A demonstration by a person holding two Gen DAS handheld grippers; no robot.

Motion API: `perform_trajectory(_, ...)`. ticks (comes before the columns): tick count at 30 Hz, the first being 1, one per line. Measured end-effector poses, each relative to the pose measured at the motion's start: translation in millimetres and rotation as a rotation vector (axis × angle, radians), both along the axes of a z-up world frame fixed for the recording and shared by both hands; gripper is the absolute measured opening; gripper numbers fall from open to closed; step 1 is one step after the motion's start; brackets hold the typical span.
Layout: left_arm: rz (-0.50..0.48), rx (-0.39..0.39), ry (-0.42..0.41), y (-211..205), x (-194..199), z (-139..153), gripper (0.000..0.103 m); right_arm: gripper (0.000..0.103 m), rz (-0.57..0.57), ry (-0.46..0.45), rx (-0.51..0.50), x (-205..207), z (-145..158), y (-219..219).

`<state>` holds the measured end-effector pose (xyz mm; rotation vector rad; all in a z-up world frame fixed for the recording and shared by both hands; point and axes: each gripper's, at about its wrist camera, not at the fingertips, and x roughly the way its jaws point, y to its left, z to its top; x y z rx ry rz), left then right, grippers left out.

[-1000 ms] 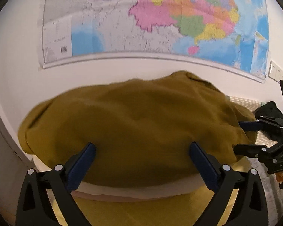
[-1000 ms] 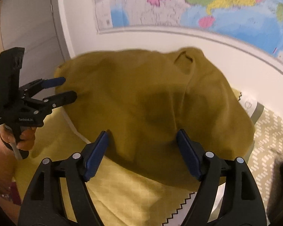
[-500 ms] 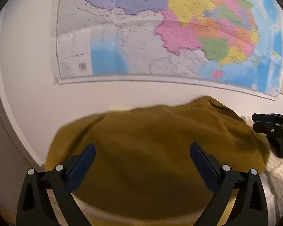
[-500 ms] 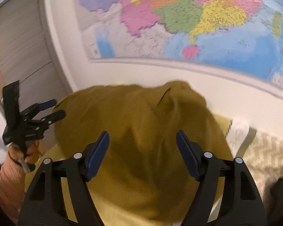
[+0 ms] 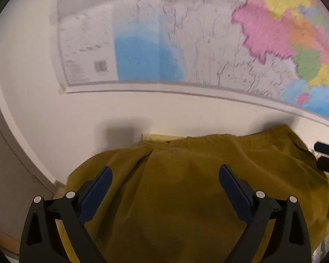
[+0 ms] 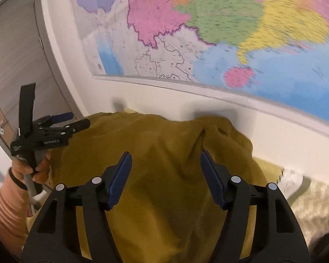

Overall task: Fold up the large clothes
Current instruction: 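Lower the jacket bundle onto the cream garment stack with both tools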

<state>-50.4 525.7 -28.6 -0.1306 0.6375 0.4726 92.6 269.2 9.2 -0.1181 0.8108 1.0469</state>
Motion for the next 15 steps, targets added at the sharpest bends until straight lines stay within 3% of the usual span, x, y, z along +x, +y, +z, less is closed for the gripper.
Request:
perform_trajectory(6,0.07,-0.065,0.152,20.1,25.8,-35.8,0.091,0.052,-0.031,0.14,-0.117,28.6,-50.0,13.4)
perform_trajectory(9,0.087,-0.125,0.135,27.6,19.1,-37.8,0.092,0.052,-0.039,0.188,-0.102,31.9,-59.5,5.3)
perform_trajectory(15,0.071,-0.021,0.028,-5.4,-21.5,-21.2,0.091,0.062,-0.034,0.122,-0.018,7.3,-27.5,-27.8)
